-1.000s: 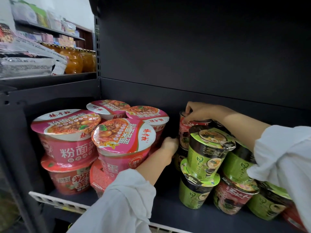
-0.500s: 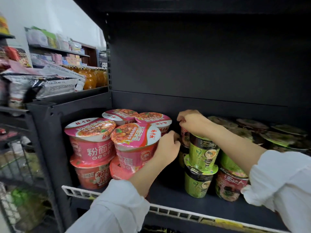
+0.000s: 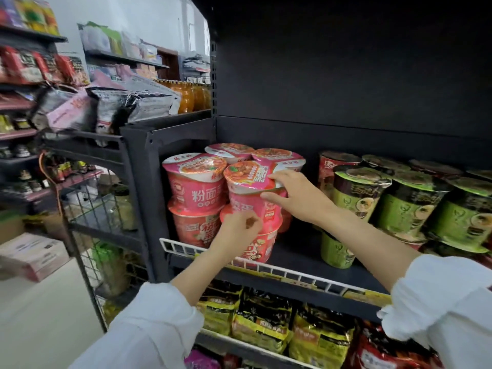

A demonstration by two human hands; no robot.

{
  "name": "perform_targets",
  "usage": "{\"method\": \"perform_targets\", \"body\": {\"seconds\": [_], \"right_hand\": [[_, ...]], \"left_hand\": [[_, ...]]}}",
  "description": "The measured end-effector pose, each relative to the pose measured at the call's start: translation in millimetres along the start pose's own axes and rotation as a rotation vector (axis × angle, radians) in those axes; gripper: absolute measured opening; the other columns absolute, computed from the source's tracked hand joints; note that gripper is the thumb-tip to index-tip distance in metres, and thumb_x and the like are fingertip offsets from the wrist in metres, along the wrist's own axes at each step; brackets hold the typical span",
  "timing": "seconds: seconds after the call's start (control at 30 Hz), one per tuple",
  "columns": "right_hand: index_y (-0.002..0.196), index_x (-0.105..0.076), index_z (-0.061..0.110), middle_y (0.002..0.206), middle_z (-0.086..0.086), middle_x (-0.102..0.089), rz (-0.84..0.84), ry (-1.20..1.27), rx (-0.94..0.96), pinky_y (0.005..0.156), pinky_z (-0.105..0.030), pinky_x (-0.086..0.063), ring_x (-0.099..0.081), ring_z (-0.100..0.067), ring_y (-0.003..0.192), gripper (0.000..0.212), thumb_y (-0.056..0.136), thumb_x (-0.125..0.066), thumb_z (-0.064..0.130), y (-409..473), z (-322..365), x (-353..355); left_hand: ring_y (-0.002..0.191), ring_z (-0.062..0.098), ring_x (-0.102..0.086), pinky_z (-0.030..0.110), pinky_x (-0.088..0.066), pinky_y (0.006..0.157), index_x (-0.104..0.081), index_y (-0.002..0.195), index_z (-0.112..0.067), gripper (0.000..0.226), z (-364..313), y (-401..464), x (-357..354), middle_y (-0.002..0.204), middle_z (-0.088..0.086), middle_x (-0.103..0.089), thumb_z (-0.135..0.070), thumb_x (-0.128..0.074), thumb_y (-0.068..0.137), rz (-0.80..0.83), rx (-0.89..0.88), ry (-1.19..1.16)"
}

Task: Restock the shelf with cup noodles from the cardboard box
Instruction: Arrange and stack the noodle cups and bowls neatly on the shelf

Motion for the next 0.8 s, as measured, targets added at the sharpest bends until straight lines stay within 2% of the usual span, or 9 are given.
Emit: {"method": "perform_targets", "body": {"seconds": [0.07, 0.13, 0.23, 0.3, 0.4, 0.47, 0.57, 0.67, 0.8], "right_hand": [[0.142, -0.040, 0.024, 0.138, -0.002, -0.044, -0.033, -0.067, -0.006, 0.105, -0.038, -0.039, -0.035, -0.018, 0.132, 0.064, 0.088, -0.046, 0.058, 2, 3, -1], [0.141, -0.042, 0.026, 0.128, -0.003, -0.048, -0.052, -0.100, 0.000, 0.101, -0.037, -0.042, -0.038, -0.019, 0.126, 0.058, 0.090, -0.047, 0.053, 4, 5, -3], [0.140, -0.044, 0.022, 0.117, -0.004, -0.050, -0.043, -0.109, 0.014, 0.096, -0.037, -0.045, -0.043, -0.020, 0.118, 0.055, 0.092, -0.048, 0.048, 6, 6, -2], [0.140, -0.044, 0.021, 0.117, -0.006, -0.050, -0.017, -0.157, 0.024, 0.095, -0.038, -0.046, -0.044, -0.021, 0.116, 0.054, 0.092, -0.046, 0.047, 5, 5, 2], [0.140, -0.044, 0.023, 0.122, -0.007, -0.048, 0.017, -0.254, 0.030, 0.092, -0.039, -0.047, -0.044, -0.023, 0.117, 0.052, 0.094, -0.045, 0.046, -3, 2, 11], [0.139, -0.046, 0.020, 0.126, -0.011, -0.048, 0.054, -0.263, 0.033, 0.094, -0.041, -0.044, -0.043, -0.028, 0.118, 0.048, 0.096, -0.044, 0.041, -8, -1, 17], [0.137, -0.048, 0.019, 0.126, -0.014, -0.049, 0.123, -0.217, 0.014, 0.096, -0.041, -0.042, -0.049, -0.031, 0.115, 0.043, 0.097, -0.043, 0.034, -17, -8, 29], [0.138, -0.047, 0.024, 0.123, -0.008, -0.053, 0.155, -0.229, -0.009, 0.090, -0.037, -0.047, -0.054, -0.027, 0.113, 0.041, 0.098, -0.043, 0.031, -27, -18, 42], [0.131, -0.055, 0.014, 0.123, -0.007, -0.057, 0.164, -0.210, -0.009, 0.086, -0.030, -0.046, -0.055, -0.025, 0.112, 0.035, 0.097, -0.046, 0.015, -38, -30, 52]], "left_hand": [[0.080, 0.015, -0.059, 0.026, -0.049, 0.072, -0.061, 0.083, -0.013, 0.013, 14, 1, 7, 0.088, 0.003, -0.065, -0.021, -0.057, 0.091, -0.159, 0.090, 0.058], [0.100, 0.023, -0.053, 0.038, -0.047, 0.089, -0.057, 0.093, -0.013, 0.010, 21, 4, 11, 0.106, 0.008, -0.057, -0.022, -0.059, 0.089, -0.220, 0.189, 0.147], [0.120, 0.033, -0.041, 0.042, -0.037, 0.102, -0.046, 0.121, -0.002, 0.037, 21, 12, 12, 0.129, 0.016, -0.040, -0.018, -0.057, 0.089, -0.191, 0.368, 0.104], [0.116, 0.030, -0.045, 0.035, -0.036, 0.099, -0.046, 0.124, 0.001, 0.038, 18, 15, 11, 0.132, 0.016, -0.040, -0.013, -0.054, 0.090, -0.163, 0.392, 0.035], [0.107, 0.027, -0.054, 0.031, -0.040, 0.086, -0.059, 0.109, 0.000, 0.023, 13, 13, 8, 0.115, 0.014, -0.059, -0.009, -0.054, 0.088, -0.153, 0.327, 0.004], [0.106, 0.025, -0.057, 0.029, -0.044, 0.085, -0.061, 0.111, 0.000, 0.025, 9, 8, 4, 0.112, 0.011, -0.064, -0.010, -0.057, 0.089, -0.125, 0.313, -0.060], [0.107, 0.020, -0.057, 0.025, -0.042, 0.081, -0.059, 0.120, -0.002, 0.033, -2, 2, -4, 0.113, 0.006, -0.064, -0.015, -0.059, 0.090, -0.092, 0.306, -0.115], [0.101, 0.014, -0.054, 0.021, -0.039, 0.079, -0.058, 0.123, -0.007, 0.036, -14, -1, -15, 0.114, 0.004, -0.062, -0.019, -0.060, 0.090, -0.068, 0.307, -0.126], [0.104, 0.016, -0.056, 0.020, -0.041, 0.080, -0.056, 0.125, -0.006, 0.038, -29, -2, -34, 0.121, 0.006, -0.061, -0.019, -0.060, 0.090, -0.073, 0.314, -0.151]]}}
Point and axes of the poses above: each hand's wrist, its own y-axis towards the middle knuckle, its own x-axis out of the back of the hand, z = x × y, the point moved 1 cm from there along y, towards the middle knuckle
